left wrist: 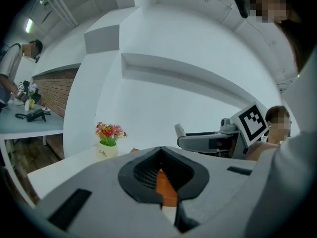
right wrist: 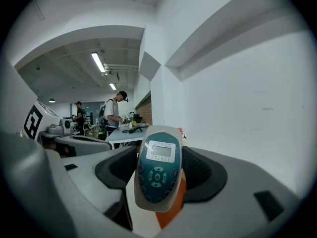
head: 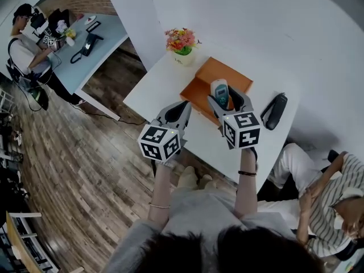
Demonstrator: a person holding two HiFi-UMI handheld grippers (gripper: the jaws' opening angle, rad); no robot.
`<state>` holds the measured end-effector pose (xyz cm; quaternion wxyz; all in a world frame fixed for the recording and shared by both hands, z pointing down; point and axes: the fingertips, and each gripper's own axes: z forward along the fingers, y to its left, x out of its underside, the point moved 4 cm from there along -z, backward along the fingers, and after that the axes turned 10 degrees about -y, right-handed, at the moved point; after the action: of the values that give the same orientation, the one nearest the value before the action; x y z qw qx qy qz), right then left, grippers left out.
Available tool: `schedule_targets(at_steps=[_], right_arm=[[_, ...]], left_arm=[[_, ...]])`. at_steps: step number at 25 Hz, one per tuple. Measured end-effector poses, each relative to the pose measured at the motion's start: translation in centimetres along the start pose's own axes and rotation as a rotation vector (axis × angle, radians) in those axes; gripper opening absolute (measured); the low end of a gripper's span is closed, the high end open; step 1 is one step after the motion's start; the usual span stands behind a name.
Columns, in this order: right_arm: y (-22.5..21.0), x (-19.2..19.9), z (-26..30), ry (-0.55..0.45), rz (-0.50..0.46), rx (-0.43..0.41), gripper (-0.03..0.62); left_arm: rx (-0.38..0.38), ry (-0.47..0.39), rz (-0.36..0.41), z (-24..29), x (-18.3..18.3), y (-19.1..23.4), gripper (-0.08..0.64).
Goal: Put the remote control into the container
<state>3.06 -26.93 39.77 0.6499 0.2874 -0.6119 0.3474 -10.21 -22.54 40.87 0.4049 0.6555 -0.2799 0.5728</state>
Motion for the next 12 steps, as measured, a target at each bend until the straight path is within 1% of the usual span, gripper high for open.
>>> schedule_targets(at_steps=[4, 8, 12], right_arm=[[-0.9, 0.9, 0.9, 0.037, 0.022, 0.017, 0.279], [-0.3, 1.5, 3.1, 0.063, 0.015, 0.011, 0.28], [-0.6, 2.4, 4.5, 0.108, -0.014, 0.01, 0.279]], left_arm=[[0.031, 0.028, -0.014, 1.2, 0.6, 0.4, 0.003], [0.056, 0.085, -0.013, 2.5, 0.8, 2.6, 0.003], [0.089, 0.102, -0.029, 4.1, 1.8, 3.6, 0.003]])
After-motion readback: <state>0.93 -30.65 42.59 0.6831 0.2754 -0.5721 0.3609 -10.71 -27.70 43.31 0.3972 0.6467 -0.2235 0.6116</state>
